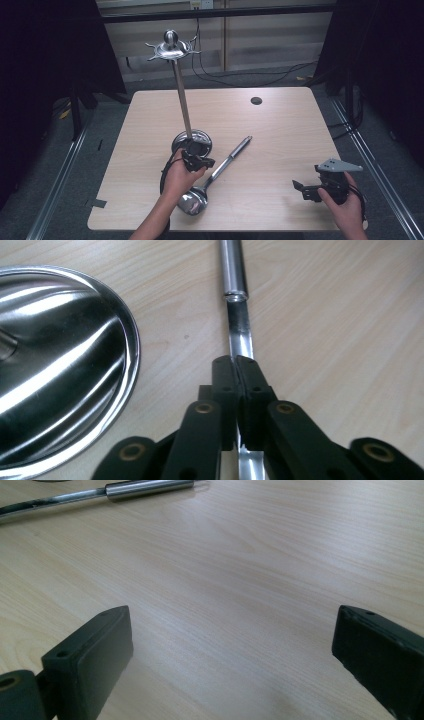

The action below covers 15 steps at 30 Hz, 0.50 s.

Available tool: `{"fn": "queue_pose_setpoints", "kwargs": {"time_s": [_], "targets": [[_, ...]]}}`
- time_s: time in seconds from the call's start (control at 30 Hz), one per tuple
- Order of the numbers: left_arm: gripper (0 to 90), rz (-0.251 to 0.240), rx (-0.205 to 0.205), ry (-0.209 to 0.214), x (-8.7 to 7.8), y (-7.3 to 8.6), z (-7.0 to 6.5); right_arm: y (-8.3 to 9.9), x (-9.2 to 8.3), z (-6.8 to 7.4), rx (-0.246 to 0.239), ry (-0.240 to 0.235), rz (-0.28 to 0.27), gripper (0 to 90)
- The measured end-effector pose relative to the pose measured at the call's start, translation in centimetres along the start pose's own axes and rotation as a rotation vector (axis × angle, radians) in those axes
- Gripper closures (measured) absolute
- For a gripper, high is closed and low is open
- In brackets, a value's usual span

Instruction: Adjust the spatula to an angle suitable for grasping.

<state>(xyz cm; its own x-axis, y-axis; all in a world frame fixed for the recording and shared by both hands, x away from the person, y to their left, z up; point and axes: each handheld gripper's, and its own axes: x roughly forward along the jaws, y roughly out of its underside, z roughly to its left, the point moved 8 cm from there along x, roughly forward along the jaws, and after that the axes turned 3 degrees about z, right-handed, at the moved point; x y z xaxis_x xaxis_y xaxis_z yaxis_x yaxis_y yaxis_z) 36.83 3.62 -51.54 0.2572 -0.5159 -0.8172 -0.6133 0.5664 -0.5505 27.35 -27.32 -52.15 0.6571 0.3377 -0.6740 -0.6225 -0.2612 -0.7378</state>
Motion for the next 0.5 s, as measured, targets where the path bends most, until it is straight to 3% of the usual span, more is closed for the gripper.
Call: {"fn": "queue_pose_setpoints", "kwargs": {"time_s": [0.23,0.5], "targets": [[90.0,0.028,-0.009,-0.032,2.7,-0.6,0.4,-0.3,0.1,0.3,-0.004,-0.009,-0.006,2.7],[90.0,0.068,-0.024,0.011,4.4,-0.3,0.6,-0.5,0.2,0.4,-0.005,-0.016,-0.012,2.7]]}}
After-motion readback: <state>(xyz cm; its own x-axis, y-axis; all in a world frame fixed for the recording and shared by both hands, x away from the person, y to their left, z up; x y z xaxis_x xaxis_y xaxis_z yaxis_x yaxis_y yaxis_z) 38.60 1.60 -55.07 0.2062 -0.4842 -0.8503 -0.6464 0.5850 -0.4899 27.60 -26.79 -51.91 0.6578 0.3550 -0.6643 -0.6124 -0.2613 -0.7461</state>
